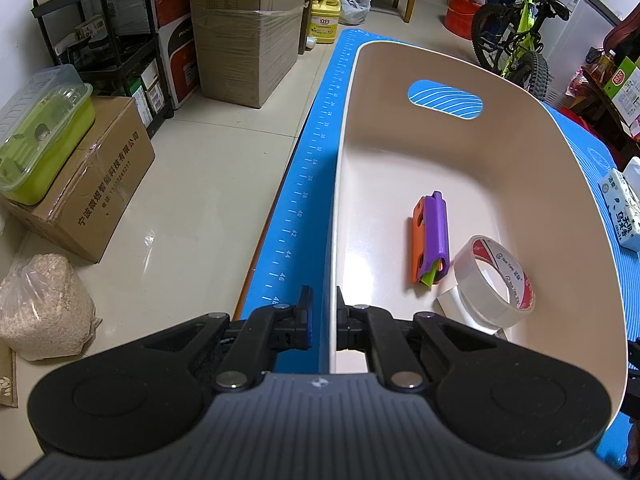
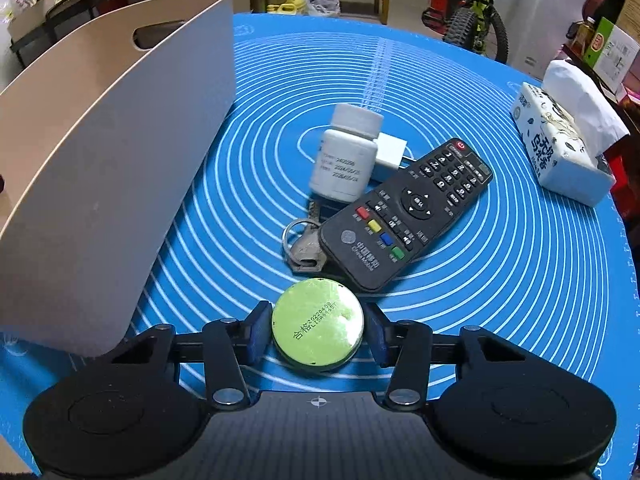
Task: Organize rigid objects
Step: 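Move the right tool back and grasp the green round tin, then carry the green tin into the basket and open the right gripper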
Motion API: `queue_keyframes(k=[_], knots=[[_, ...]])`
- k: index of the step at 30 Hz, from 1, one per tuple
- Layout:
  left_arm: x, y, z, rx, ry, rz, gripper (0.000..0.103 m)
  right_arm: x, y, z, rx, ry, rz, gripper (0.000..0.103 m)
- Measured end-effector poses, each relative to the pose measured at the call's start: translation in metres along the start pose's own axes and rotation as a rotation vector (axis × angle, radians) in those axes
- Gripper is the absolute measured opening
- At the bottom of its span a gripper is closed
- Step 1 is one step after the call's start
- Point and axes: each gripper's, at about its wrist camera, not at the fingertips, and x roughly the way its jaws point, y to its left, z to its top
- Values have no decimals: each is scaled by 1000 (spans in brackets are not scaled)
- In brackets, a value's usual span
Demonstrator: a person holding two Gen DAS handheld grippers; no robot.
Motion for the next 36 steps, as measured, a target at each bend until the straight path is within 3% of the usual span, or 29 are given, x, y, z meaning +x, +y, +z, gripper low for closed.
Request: queue_keyframes(k=[7,16,26,32,36], knots=[[0,0,-1,3,1,6,11,-21,-5,7,38,-54,1,55],[0,-1,-1,5,1,8,11,-69,-7,29,80,-208,6,55],[0,-2,0,8,1,9,11,-112,29,74,77,-408,108,55],[0,-2,0,9,1,10,11,-104,70,96,2,-429,162,55],[0,-2,0,8,1,8,11,-85,95,109,-41,-386,184,55]])
